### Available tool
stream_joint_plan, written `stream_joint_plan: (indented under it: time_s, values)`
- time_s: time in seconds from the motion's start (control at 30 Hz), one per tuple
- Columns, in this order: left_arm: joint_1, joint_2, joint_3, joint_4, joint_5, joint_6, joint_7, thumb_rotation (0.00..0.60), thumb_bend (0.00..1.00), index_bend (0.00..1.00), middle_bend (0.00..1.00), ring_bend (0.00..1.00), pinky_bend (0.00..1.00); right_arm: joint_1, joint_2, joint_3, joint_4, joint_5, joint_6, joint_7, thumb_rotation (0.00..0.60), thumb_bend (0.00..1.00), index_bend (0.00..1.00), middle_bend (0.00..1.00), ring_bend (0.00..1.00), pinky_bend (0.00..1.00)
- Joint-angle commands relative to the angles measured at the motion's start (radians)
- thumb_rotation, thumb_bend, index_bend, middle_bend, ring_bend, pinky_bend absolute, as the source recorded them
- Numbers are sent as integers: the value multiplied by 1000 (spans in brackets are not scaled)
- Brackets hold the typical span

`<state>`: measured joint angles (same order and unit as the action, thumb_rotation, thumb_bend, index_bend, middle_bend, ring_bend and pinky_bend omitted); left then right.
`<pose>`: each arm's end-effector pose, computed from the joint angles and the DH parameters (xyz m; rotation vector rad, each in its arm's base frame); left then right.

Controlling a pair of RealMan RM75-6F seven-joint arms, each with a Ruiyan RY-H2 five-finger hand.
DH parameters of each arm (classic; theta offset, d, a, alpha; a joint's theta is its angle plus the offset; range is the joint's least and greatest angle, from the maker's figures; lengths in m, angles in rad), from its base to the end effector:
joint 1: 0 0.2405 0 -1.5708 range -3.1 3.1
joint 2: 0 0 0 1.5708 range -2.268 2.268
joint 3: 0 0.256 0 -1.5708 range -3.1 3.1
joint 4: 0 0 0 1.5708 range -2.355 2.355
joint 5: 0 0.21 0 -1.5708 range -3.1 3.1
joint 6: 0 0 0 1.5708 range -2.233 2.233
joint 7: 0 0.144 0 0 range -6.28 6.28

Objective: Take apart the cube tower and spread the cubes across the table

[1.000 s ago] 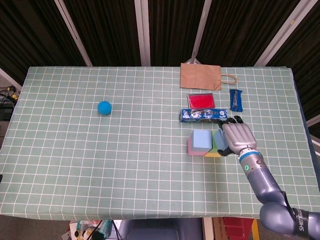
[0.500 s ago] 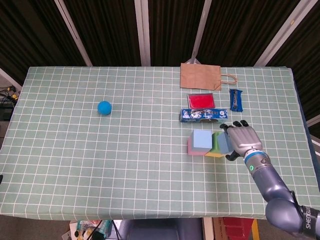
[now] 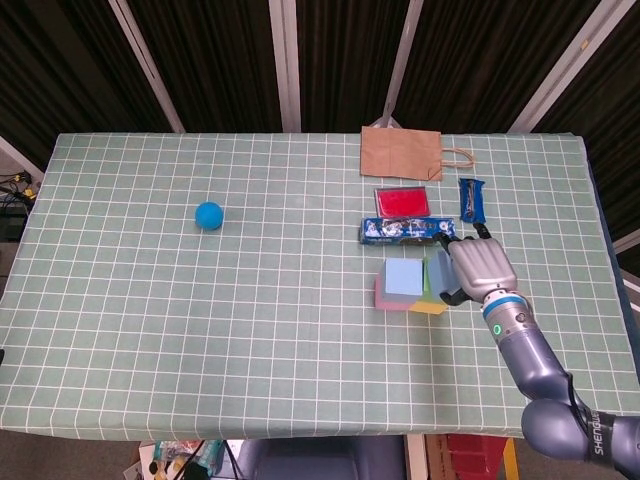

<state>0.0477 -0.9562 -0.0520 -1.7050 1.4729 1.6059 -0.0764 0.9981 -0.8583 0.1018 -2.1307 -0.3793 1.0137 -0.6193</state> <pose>-0.3189 0.1386 0.2192 -1.2236 -0.8910 -0.8777 -0.1235 -0.3314 0.1470 1.7059 -1.0373 0.5496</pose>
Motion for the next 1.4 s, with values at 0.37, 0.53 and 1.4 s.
stream_joint_plan:
  time_s: [0.37, 0.53, 1.4]
  values:
    - [1, 1, 0, -1, -2, -1, -2, 600, 385, 203, 0, 0, 0, -113, -21, 50, 104, 21, 260, 68, 600, 244, 217, 369, 517, 61]
    - [3, -2, 2, -3, 3, 5, 8, 600, 385, 203, 0, 0, 0, -147, -20, 60, 182, 42, 219, 102, 600, 243, 224, 374, 518, 61]
    - [10, 3, -5, -5, -12, 14, -5, 600, 385, 204, 0, 0, 0, -277, -439, 35, 813, -194, -50, 318, 600, 210, 163, 257, 258, 0]
